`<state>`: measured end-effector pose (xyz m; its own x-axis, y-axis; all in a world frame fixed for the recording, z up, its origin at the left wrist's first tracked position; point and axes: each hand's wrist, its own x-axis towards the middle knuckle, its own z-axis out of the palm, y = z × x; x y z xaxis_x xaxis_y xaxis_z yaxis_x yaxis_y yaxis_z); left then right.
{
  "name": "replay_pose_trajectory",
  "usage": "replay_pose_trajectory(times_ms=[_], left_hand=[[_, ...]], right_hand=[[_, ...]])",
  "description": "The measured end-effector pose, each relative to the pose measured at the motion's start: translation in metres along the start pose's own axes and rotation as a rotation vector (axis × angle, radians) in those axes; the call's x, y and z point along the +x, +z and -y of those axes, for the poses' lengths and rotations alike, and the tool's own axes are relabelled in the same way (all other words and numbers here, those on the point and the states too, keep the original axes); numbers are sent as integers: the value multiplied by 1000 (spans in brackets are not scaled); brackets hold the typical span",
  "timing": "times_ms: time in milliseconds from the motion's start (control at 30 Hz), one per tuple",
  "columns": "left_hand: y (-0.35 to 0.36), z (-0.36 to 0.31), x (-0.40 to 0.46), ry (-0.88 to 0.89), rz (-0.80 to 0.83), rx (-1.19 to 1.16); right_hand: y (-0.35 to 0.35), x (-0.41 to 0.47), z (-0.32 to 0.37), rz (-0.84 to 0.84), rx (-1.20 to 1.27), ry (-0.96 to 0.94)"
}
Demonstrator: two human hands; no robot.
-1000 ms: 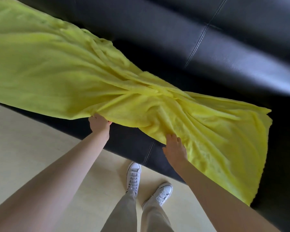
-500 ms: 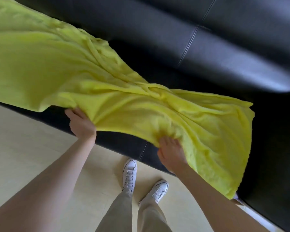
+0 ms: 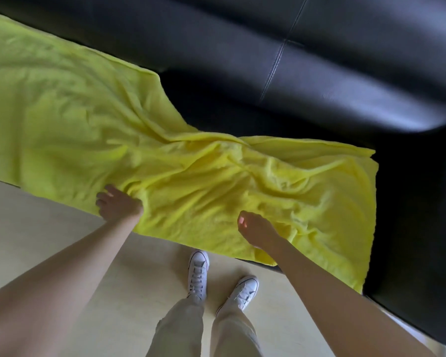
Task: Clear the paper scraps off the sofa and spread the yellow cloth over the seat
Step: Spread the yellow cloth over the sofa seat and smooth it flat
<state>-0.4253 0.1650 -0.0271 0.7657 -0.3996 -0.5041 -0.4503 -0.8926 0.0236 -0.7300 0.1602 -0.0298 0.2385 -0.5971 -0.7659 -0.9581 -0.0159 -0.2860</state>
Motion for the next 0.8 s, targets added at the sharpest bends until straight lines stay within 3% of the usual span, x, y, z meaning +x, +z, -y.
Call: replay_pose_trajectory(times_ms=[167, 300, 433, 533, 700, 800], left_hand=[[-6, -64, -7, 579, -233, -135], [-11, -134, -2, 983, -226, -107], [-11, -191, 14, 1034, 24, -22], [-7, -216, 33, 1034, 220, 188], [-11, -243, 55, 1160, 244, 628], [-18, -248, 63, 1195, 232, 938]], right_hand=[[-49, 11, -10, -285, 103, 16], [-95, 40, -27, -540, 143, 22], [-131, 78, -41, -560, 70, -1], [-147, 105, -43, -529, -105, -41], [-160, 145, -40, -409, -299, -117], [-156, 155, -40, -451, -317, -130]])
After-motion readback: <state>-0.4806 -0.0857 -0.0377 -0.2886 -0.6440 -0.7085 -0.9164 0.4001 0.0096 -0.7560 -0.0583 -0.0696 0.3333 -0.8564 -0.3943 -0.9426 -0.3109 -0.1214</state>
